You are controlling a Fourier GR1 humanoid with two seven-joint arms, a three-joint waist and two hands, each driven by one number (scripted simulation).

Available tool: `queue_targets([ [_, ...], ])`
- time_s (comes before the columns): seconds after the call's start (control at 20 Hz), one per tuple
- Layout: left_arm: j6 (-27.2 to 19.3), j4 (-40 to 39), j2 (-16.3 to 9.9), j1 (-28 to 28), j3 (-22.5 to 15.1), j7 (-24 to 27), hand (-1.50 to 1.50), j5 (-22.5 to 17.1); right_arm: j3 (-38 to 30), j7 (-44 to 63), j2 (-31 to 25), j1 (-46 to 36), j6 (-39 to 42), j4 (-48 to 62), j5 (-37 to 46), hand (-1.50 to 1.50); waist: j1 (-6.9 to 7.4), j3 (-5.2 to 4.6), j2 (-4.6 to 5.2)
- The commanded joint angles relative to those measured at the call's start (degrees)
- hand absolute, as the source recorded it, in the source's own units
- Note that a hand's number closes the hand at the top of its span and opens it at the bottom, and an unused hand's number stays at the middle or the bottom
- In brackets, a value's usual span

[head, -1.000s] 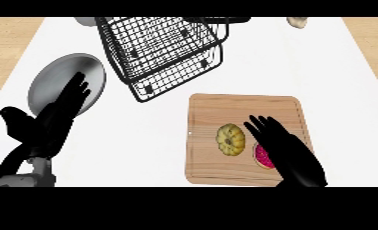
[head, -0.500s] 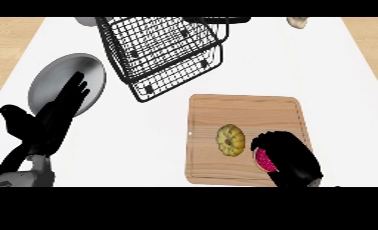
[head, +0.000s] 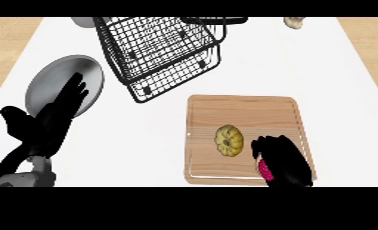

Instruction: Pick the cupcake from the cutting board and place it in the tiered basket

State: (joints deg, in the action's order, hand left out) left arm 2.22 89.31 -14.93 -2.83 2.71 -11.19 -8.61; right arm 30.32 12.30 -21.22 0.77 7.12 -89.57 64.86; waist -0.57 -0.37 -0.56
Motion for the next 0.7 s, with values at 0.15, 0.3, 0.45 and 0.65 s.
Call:
queue_targets([
  [0.15,-1.61,0.00,-0.43,1.46,2.56,-0.36,0.00,-0.57,-10.37,31.11,13.69,10.67,-4.98,-0.33,2.45,1.50,-6.01,0.06,-0.52],
  [0.3,-0.71,0.07,-0.45,2.59,1.78,0.35,0.00,-0.22,-8.29,42.83,18.83,11.60,-10.95,-5.78,12.38,1.50,-3.87,0.03,-0.62],
  [0.45,-0.28,0.16,-0.35,2.66,1.16,0.22,0.00,-0.05,-2.03,51.36,20.96,10.24,-15.82,-12.61,22.32,1.50,-2.32,0.09,-0.66],
  [0.65,0.50,0.13,-1.01,0.38,1.24,-1.27,0.00,-0.72,5.38,57.38,21.12,6.37,-22.86,-20.86,28.84,1.50,-1.62,0.27,-0.50],
])
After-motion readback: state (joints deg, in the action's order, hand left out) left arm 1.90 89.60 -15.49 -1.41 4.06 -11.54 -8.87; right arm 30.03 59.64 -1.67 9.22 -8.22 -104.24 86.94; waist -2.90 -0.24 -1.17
